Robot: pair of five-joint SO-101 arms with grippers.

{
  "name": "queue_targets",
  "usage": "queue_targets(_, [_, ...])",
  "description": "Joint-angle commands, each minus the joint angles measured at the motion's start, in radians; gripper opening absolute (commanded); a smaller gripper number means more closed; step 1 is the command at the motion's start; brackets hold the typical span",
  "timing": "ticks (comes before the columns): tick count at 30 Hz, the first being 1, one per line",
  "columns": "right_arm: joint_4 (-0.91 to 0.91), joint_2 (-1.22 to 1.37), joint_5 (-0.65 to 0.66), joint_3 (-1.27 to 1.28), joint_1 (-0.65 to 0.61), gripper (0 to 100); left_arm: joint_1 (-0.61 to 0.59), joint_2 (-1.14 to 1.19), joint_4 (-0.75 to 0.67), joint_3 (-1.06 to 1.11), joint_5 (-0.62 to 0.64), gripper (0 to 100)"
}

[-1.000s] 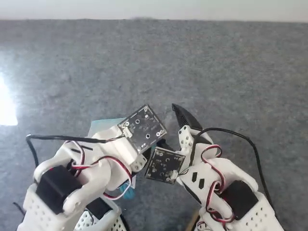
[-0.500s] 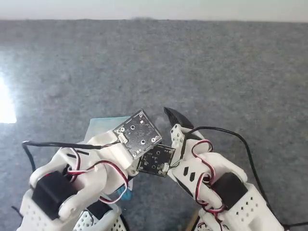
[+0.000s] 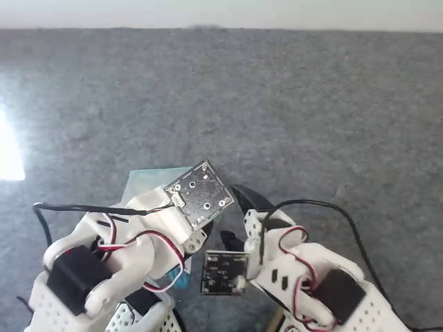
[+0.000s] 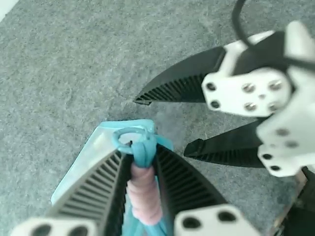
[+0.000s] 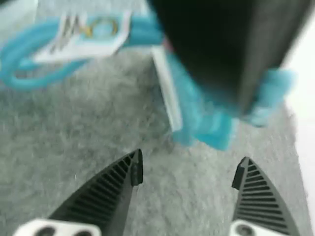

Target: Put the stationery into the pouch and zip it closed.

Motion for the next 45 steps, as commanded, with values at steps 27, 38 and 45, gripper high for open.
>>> queue_targets(27, [-0.340,0.157,0.000,-0.021,0.110,18.0,0.126,-0.080,0.032,0.001,-0.055,1])
queue_targets(38, [-0.390,0.088,-0.160,0.038,0.104,15.4,0.198,-0.181,0.029,0.036,-0.055,1])
queue_targets(45, [-0.389,0.140,-0.203,0.068,0.113,15.4,0.203,-0.290,0.028,0.035,-0.058,1])
